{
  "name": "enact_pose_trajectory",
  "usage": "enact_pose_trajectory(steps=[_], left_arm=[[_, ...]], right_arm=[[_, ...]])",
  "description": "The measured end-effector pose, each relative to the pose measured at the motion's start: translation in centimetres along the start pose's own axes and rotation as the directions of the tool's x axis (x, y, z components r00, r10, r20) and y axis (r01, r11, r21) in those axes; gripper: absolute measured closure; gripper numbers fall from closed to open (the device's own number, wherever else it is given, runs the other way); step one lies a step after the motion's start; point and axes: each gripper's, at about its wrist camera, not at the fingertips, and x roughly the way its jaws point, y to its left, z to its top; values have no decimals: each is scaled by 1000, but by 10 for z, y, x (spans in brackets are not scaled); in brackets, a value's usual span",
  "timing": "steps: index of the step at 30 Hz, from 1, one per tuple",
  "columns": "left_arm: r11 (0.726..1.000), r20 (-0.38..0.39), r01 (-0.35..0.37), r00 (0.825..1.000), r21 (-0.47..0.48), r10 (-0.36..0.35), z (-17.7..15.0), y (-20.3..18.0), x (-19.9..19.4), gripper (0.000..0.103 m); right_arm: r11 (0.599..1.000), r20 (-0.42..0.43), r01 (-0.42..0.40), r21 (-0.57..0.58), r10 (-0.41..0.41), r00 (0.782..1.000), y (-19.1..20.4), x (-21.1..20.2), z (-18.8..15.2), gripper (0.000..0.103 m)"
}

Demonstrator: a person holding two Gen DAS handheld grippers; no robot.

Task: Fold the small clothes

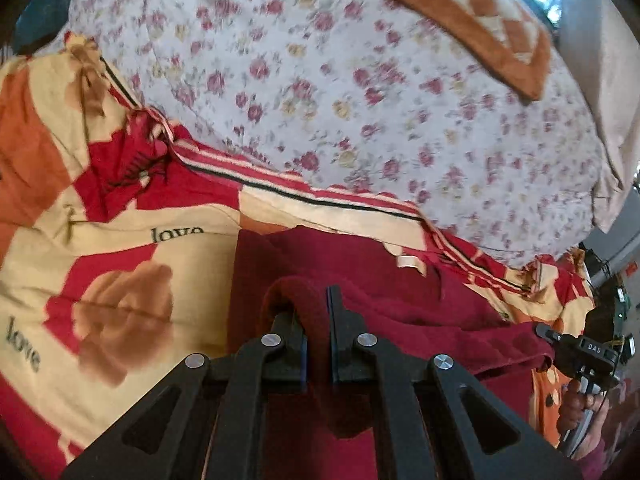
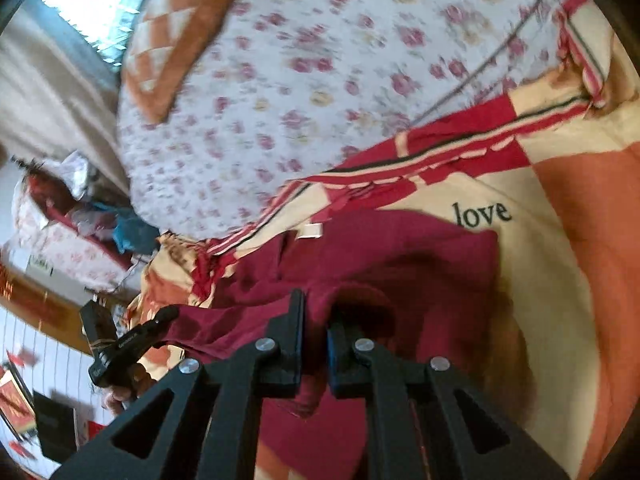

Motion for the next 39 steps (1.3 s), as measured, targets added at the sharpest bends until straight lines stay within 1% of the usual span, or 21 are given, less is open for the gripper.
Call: enact_pose_trajectory(steps=[1,3,4,5,6,8,9,10,11,14,16,17,19,21,23,26,28,30,33,35,39], left_arm=[[1000,-12,8,1000,-6,-8,3,2,6,103],[999,-31,34,999,-27,-35,9,8,17,103],[996,-34,71,997,-46,-73,12,12,18,103],[993,-37,104,994,-62,-106,14,15,18,98],[988,-37,133,990,-82,-136,17,18,17,95],[983,-21,155,987,-99,-157,19,22,9,86],[984,-15,151,988,-95,-154,19,21,5,84],[987,1,138,990,-86,-139,19,21,0,77],[989,18,124,992,-82,-123,19,21,-4,72],[989,31,108,994,-96,-106,17,26,-9,70],[990,22,109,994,-93,-108,15,27,-5,70],[991,18,104,994,-86,-103,14,26,-2,70],[995,-9,77,997,-67,-77,9,23,8,70],[998,-65,29,997,-59,-33,3,22,26,70],[998,-113,4,993,-62,-11,-2,24,40,70],[997,-140,-16,990,-71,6,-8,29,49,70],[997,-132,-6,991,-71,-3,-12,31,41,70],[998,-121,6,993,-56,-13,-15,32,27,70],[998,-104,43,993,-35,-46,-24,33,1,70],[998,-89,68,994,-15,-69,-36,34,-15,70],[997,-107,81,991,5,-80,-70,42,-33,70]], right_arm=[[1000,-4,0,14,0,1000,-5,8,4,93],[999,-10,6,44,-5,1000,-15,23,14,82],[998,-15,11,56,-10,1000,-18,28,18,73],[998,-10,17,61,-17,1000,-20,29,21,68],[998,6,18,58,-19,1000,-20,27,23,68],[999,29,-13,46,12,1000,-18,19,24,65],[999,36,-15,36,14,999,-15,14,22,64],[1000,43,6,19,-7,999,-12,9,20,60],[998,66,56,-16,-55,996,-6,2,16,58],[996,144,87,-34,-82,986,-1,-17,12,55],[997,154,53,-60,-43,987,4,-21,8,55],[995,138,52,-88,-39,990,10,-18,5,56],[984,81,97,-149,-85,993,19,0,1,56],[965,38,169,-198,-164,986,26,26,0,56],[946,13,238,-219,-241,970,25,54,4,56],[912,-11,356,-202,-366,931,9,89,17,56],[908,-27,366,-202,-379,925,5,95,19,56],[911,-17,351,-218,-363,931,13,83,17,56],[927,5,292,-236,-300,954,26,42,2,51],[931,7,254,-261,-262,965,32,7,-20,50],[929,-13,232,-288,-246,969,32,-31,-65,50]])
